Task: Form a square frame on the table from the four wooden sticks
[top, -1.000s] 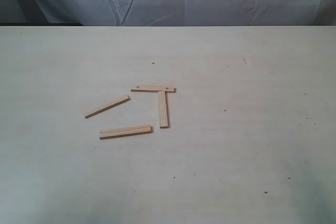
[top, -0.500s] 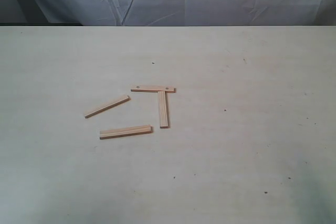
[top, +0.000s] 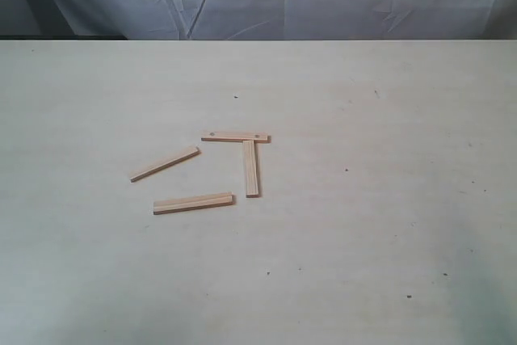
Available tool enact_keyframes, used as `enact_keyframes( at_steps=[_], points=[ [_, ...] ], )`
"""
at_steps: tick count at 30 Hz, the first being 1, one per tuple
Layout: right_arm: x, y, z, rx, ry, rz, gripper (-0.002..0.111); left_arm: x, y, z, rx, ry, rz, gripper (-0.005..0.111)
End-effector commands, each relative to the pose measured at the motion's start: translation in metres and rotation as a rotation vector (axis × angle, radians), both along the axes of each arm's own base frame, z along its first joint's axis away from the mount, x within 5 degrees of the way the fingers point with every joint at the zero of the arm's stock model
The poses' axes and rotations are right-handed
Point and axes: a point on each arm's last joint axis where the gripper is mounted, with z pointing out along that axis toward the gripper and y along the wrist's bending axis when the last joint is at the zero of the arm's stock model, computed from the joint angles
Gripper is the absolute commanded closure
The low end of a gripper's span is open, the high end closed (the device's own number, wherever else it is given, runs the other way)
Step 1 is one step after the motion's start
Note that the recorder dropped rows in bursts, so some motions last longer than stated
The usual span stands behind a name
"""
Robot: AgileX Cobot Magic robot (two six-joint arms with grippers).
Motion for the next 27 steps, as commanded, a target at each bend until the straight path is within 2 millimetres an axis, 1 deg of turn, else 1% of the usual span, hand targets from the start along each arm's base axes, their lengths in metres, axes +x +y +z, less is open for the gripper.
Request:
enact_keyframes(
  at_steps=[1, 7, 12, 17, 19, 20, 22, 23, 24, 25, 27],
  points=[
    [-0.004, -0.004, 0.014, -0.003, -0.167, -0.045, 0.109, 0.000, 0.000, 0.001, -0.005, -0.018, -0.005, 0.107],
    [-0.006, -0.005, 0.018, -0.003, -0.218, -0.057, 0.109, 0.000, 0.000, 0.001, -0.005, -0.018, -0.005, 0.107],
    [-0.006, -0.005, 0.018, -0.003, -0.213, -0.055, 0.109, 0.000, 0.000, 0.001, -0.005, -0.018, -0.005, 0.107],
    [-0.004, -0.004, 0.014, 0.000, -0.169, -0.045, 0.109, 0.000, 0.000, 0.001, -0.005, -0.018, -0.005, 0.107],
    [-0.004, -0.003, 0.012, 0.008, -0.144, -0.039, 0.109, 0.000, 0.000, 0.002, 0.036, -0.028, -0.003, 0.107],
    [-0.003, -0.003, 0.011, 0.016, -0.140, -0.038, 0.109, 0.000, 0.000, 0.004, 0.032, -0.047, -0.002, 0.107],
    [-0.003, -0.004, 0.011, 0.053, -0.136, -0.036, 0.109, 0.001, 0.000, 0.011, -0.047, -0.128, -0.002, 0.107],
    [-0.002, -0.003, 0.007, 0.085, -0.100, -0.025, 0.109, 0.001, 0.000, 0.016, -0.053, -0.185, 0.000, 0.107],
    [-0.002, -0.002, 0.009, 0.116, -0.064, -0.008, 0.109, 0.001, 0.000, 0.021, -0.051, -0.241, 0.001, 0.107],
    [0.001, 0.001, 0.008, 0.125, 0.029, 0.020, 0.109, 0.000, 0.001, 0.029, -0.052, -0.333, 0.004, 0.107],
    [0.007, 0.004, 0.013, 0.126, 0.179, 0.058, 0.109, -0.003, 0.002, 0.040, -0.093, -0.455, 0.011, 0.107]
  ],
)
